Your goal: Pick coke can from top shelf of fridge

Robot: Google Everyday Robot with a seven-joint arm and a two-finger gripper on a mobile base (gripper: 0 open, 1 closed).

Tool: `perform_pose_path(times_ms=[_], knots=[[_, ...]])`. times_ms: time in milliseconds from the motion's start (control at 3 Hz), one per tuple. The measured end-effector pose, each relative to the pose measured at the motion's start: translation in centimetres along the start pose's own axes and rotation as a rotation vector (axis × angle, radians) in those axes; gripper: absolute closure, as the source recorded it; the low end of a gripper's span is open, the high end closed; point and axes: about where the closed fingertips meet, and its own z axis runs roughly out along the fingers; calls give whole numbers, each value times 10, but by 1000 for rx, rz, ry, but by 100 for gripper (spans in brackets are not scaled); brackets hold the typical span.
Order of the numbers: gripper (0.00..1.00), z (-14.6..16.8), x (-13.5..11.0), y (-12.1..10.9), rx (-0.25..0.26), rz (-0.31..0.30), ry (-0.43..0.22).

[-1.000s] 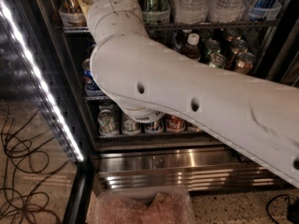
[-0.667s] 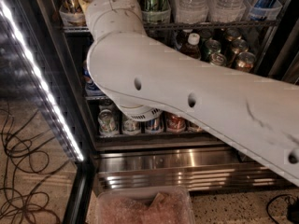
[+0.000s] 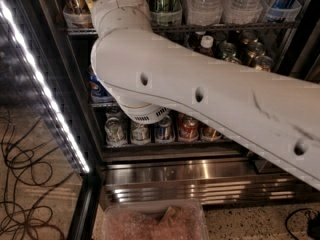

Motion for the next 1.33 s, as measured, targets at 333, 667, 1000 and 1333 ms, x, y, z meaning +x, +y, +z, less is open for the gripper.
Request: perform_pose_path(times_ms=[333,667,1000,1333], knots=[[34,6,4,-4,6,-12,17],[35,11,7,-9,19,-30,28],[35,16,9,-13,30,-39,33],[35,27,11,-11,22,-48,32]])
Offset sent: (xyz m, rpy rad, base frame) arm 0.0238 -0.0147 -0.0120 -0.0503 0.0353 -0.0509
